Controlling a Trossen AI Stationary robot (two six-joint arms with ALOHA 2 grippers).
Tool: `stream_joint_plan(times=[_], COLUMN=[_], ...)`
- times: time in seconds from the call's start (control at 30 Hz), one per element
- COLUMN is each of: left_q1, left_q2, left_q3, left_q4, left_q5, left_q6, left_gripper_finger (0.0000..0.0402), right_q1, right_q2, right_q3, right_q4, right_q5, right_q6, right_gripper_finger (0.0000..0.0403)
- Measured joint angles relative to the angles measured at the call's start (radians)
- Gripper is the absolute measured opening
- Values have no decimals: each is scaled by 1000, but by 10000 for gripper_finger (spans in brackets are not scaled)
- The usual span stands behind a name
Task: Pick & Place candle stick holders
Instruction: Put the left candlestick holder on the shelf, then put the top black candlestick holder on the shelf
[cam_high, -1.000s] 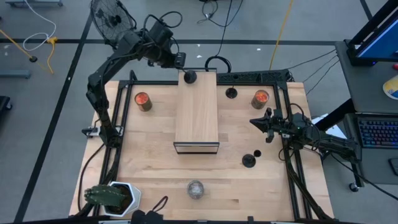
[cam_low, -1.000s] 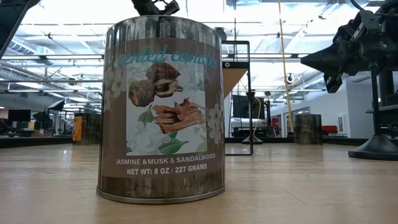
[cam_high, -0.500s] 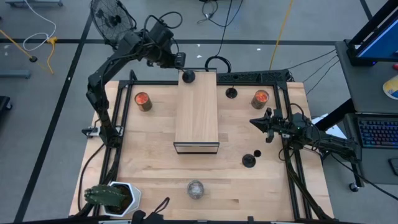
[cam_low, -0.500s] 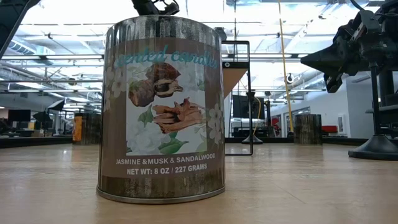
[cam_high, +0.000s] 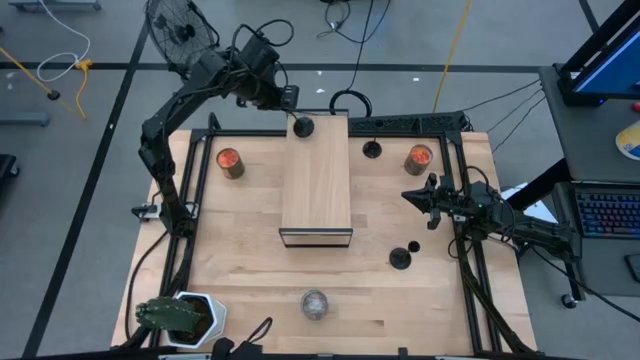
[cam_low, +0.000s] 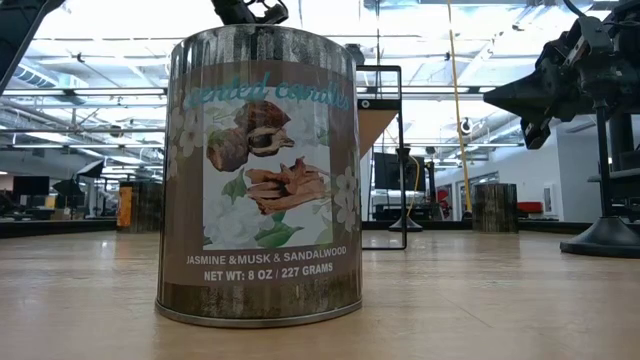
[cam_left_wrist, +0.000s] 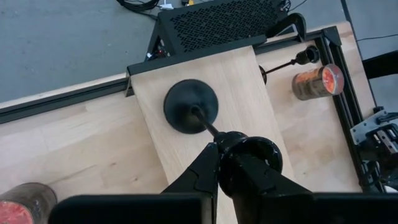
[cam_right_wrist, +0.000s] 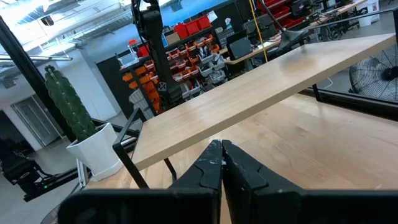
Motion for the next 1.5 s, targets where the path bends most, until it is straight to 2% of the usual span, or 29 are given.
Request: stream_joint_plan(times=[0.23, 0.7, 1.0, 1.27, 1.37, 1.5], left_q1=[0, 0, 0, 15, 24, 24], left_q2=[0, 0, 0, -21, -48, -83], left_q3=[0, 0, 0, 0, 0, 0], left_q4=[1, 9, 87, 112, 84, -25], left_q5=[0, 0, 0, 22, 31, 33], left_q6=[28, 39, 46, 64, 147, 423], left_gripper_finger=[25, 68, 82, 81, 81, 81], right_q1=[0, 0, 0, 0, 0, 0], right_q2=[0, 0, 0, 0, 0, 0], right_q3=[0, 0, 0, 0, 0, 0], right_q4=[0, 0, 0, 0, 10, 96], right_q5=[0, 0, 0, -1, -2, -2], right_q6=[0, 0, 1, 74, 106, 123], right_gripper_finger=[0, 0, 0, 0, 0, 0])
